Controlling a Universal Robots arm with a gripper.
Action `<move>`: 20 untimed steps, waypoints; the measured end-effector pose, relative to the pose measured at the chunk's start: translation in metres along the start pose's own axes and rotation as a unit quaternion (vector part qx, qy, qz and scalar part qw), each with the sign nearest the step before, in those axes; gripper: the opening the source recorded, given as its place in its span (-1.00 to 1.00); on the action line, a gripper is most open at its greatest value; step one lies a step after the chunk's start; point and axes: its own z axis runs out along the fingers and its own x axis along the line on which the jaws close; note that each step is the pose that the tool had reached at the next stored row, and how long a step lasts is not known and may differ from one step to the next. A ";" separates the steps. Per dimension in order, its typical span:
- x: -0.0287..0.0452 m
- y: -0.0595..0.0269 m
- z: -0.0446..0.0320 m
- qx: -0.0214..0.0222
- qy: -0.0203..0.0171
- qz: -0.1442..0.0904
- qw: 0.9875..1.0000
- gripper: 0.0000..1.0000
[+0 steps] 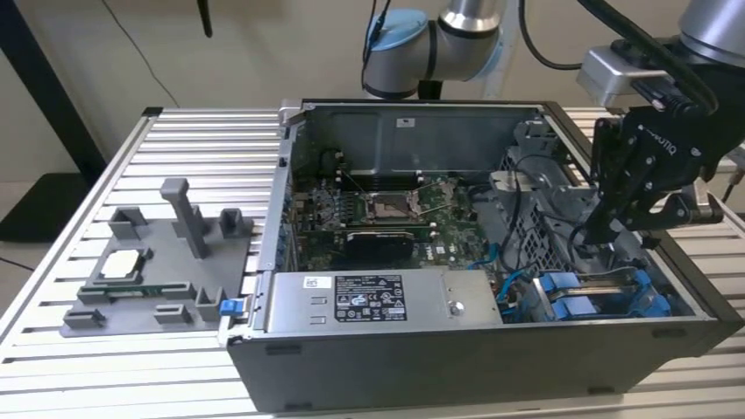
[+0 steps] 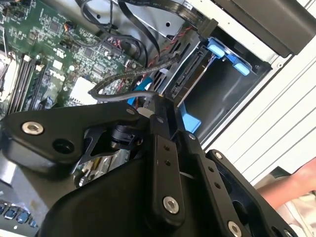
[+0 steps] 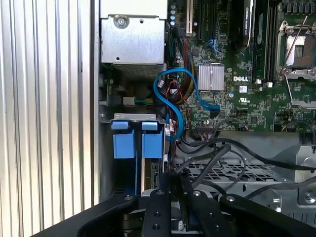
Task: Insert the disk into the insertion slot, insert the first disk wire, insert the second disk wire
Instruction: 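Insert the first disk wire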
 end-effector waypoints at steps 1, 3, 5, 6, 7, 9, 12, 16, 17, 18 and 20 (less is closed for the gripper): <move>0.0001 -0.0013 0.0001 -0.005 0.001 0.000 1.000 -1.00; 0.0003 -0.0040 0.0003 -0.014 0.003 0.000 1.000 -1.00; 0.0005 -0.0071 0.0004 -0.024 0.004 0.001 1.000 -1.00; 0.0006 -0.0085 0.0005 -0.029 0.005 0.001 1.000 -1.00; 0.0006 -0.0097 0.0006 -0.034 0.006 0.001 0.999 -1.00; 0.0006 -0.0122 0.0007 -0.041 0.007 0.001 0.999 -1.00; 0.0006 -0.0135 0.0006 -0.045 0.007 0.001 0.999 -1.00; 0.0007 -0.0135 0.0007 -0.045 0.007 0.001 0.999 -1.00; 0.0007 -0.0135 0.0007 -0.045 0.007 0.001 0.999 -1.00; 0.0008 -0.0136 0.0009 -0.046 0.007 0.001 0.999 -1.00; 0.0012 -0.0137 0.0015 -0.049 0.007 0.001 0.999 -1.00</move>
